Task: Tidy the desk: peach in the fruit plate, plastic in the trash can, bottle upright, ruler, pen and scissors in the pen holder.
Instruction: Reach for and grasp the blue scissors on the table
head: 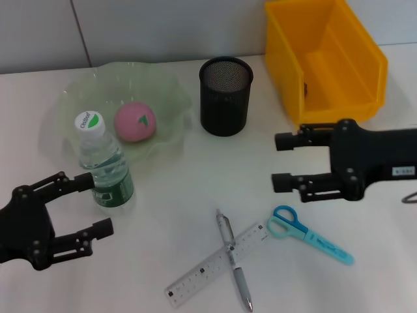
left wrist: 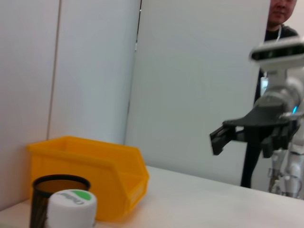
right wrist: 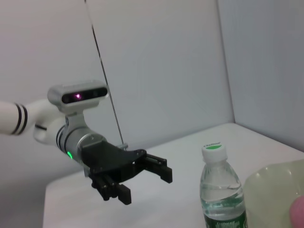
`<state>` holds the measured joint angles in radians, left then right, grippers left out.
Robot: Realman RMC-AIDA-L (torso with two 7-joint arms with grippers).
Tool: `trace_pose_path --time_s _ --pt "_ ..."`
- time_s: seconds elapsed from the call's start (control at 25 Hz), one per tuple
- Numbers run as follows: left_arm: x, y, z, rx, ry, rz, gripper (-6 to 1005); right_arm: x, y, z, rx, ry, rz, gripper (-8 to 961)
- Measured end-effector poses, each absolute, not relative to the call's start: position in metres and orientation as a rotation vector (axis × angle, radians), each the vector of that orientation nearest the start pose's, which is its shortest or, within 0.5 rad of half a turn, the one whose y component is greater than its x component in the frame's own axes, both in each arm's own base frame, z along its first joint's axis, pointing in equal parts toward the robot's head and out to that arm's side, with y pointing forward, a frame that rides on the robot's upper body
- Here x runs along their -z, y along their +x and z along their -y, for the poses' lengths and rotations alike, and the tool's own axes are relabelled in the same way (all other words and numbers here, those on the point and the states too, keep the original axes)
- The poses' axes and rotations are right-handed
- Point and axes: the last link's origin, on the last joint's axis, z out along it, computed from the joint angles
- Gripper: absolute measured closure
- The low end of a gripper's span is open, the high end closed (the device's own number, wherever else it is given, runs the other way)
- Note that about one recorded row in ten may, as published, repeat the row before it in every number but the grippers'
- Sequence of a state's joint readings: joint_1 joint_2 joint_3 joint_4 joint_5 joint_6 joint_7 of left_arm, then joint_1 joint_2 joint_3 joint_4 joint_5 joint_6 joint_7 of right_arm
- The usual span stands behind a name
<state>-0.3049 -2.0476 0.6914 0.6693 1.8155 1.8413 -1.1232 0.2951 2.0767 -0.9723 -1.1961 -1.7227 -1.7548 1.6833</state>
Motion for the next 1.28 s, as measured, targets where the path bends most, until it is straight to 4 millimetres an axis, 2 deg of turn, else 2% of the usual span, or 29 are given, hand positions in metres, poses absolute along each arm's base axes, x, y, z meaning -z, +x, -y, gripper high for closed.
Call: trace_pose_path --time_s 0.24,0.44,0.96,1.28 --pt "-0.021 -0.286 -0.251 0.989 -2.712 0.384 177 -0.042 0.259 -0.285 -0.956 -2.76 -0.494 211" --pt "-0.013 -0.276 -0.254 1.004 -2.773 0.373 177 -0.037 0.274 -0.279 -0.942 -2.757 -0.483 211" --pt "0.001 -0.251 -0.274 1.012 -2.876 0.331 177 -0.047 0.291 -0.271 -0.895 -2.728 -0.506 210" --pt "-0.002 -0.235 -0.286 1.014 -2.927 0.296 177 -0.051 0.298 -0.268 -0.9 -2.696 -0.538 211"
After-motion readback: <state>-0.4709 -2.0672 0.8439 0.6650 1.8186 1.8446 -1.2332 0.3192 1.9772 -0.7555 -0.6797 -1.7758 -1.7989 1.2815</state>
